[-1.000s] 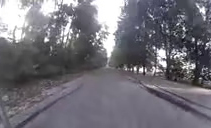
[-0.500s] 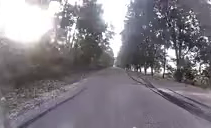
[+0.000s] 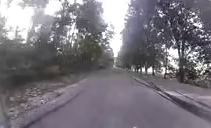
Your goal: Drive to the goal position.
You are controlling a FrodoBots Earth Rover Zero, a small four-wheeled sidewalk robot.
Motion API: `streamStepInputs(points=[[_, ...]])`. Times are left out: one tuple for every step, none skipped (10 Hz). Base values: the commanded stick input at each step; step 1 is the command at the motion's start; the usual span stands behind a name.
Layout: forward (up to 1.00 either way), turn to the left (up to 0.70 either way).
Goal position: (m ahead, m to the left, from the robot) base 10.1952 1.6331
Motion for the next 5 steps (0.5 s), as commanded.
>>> streamStepInputs(points=[[0.70, 0.02], [0.70, 0.02], [0.70, 0.02], [0.70, 0.02], [0.70, 0.02]])
